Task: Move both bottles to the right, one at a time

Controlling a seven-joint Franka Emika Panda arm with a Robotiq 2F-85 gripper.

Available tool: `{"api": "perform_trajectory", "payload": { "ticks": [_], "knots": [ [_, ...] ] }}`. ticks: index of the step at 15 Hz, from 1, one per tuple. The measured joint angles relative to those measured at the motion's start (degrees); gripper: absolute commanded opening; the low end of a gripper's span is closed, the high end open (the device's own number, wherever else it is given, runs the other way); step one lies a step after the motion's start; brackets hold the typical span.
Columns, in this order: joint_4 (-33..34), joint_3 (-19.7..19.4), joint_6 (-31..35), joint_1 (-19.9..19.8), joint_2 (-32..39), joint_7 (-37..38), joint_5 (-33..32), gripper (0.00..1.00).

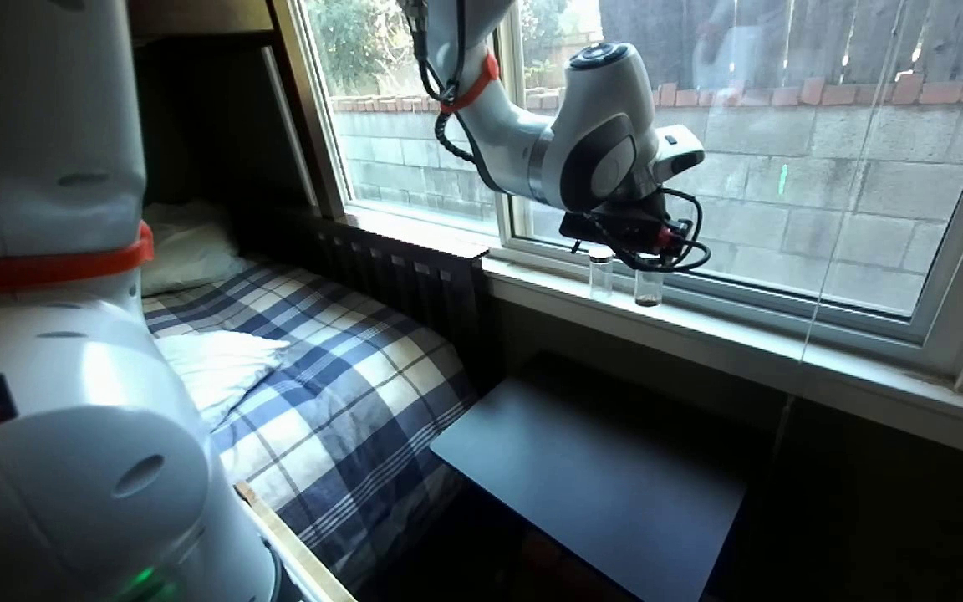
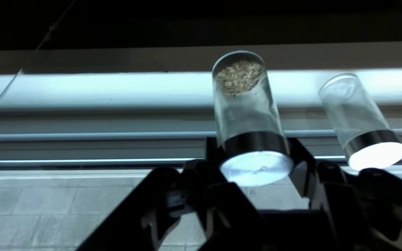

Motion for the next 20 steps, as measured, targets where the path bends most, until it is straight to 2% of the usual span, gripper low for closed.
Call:
{"api": "perform_trajectory", "payload": {
  "ticks": [8,15,16,18,20],
  "knots": [
    [10.8,2.5,-0.5,-2.5,9.4,-0.4,0.2,0.25],
    [14.8,3.8,-0.7,-4.5,13.7,-0.4,-0.1,0.25],
    [15.1,3.9,-0.7,-4.6,14.1,-0.4,-0.1,0.75],
    [15.4,4.0,-0.7,-4.9,14.3,-0.4,-0.2,0.80],
    [15.6,4.0,-0.7,-4.9,14.3,-0.4,-0.5,0.95]
  ]
}}
